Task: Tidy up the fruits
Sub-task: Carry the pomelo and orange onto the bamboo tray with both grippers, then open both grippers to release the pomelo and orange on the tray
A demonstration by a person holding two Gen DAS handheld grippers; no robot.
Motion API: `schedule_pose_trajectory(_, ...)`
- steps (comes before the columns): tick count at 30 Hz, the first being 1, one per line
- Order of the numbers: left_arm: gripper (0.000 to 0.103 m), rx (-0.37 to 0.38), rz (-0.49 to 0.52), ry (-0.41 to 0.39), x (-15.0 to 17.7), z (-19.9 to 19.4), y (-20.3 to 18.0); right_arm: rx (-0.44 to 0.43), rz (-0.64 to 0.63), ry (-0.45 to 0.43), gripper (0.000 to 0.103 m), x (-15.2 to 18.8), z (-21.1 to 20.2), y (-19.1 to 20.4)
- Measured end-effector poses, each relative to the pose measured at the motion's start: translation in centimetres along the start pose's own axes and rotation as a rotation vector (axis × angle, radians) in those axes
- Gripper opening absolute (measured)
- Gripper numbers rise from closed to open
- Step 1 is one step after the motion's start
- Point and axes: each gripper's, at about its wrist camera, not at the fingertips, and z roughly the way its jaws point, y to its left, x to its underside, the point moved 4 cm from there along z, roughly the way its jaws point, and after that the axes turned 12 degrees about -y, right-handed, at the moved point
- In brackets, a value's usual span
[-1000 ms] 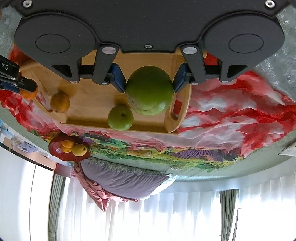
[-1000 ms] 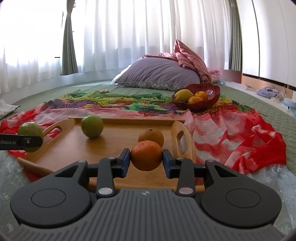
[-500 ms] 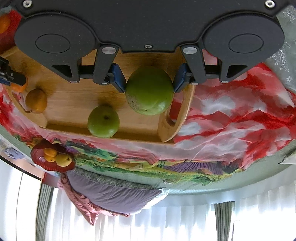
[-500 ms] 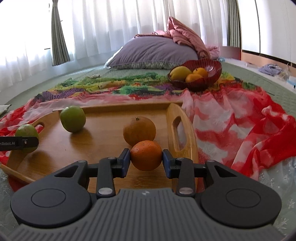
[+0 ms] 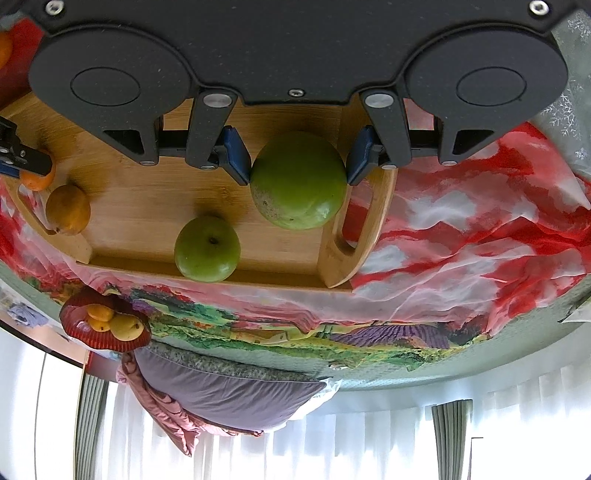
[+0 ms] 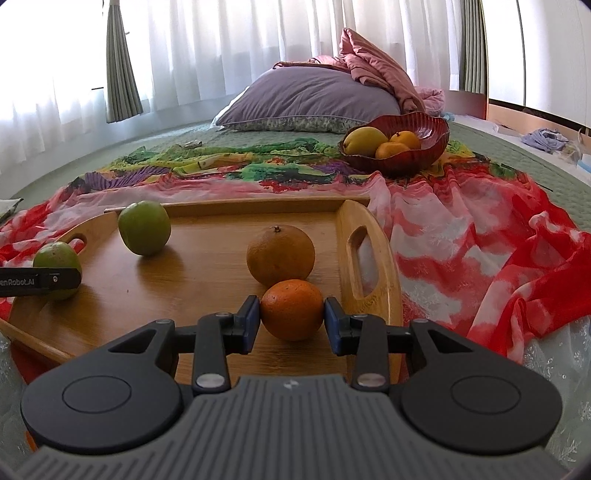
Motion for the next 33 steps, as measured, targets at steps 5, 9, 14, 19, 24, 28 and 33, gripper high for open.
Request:
schedule_pose_trajectory(5, 0.054, 0.001, 0.002, 0.000, 0.0, 0.1, 0.0, -0.006, -0.011, 0.005, 0.042, -0.1, 0.0, 0.1)
schedule_pose_trajectory(9, 0.054, 0.002, 0.008, 0.001, 0.0, 0.1, 0.0, -0.006, -0.015, 0.007, 0.042, -0.1, 0.0, 0.1)
schedule_pose_trajectory(14, 0.054, 0.003, 0.011, 0.002, 0.0, 0.0, 0.0, -0.010, -0.031, 0.016, 0.043, -0.1, 0.0, 0.2)
schedule_pose_trajectory(19, 0.055, -0.004, 0.024, 0.008, 0.2, 0.0, -0.1, -0.019, -0.041, 0.023, 0.046, 0.0, 0.0, 0.4)
schedule_pose_trajectory(24, 0.055, -0.002, 0.020, 0.013, 0.2, -0.1, -0.2, -0.019, -0.041, 0.027, 0.048, 0.1, -0.2, 0.4)
schedule_pose_trajectory(28, 0.079, 0.014, 0.034, 0.002, 0.1, -0.6, -0.4, -0.026, -0.043, 0.028, 0.063, 0.1, -0.4, 0.3)
schedule_pose_trajectory(33, 0.092, -0.003, 0.079, -0.021, 0.1, -1.7, -0.9, -0.054, -0.061, 0.028, 0.075, 0.2, -1.1, 0.6)
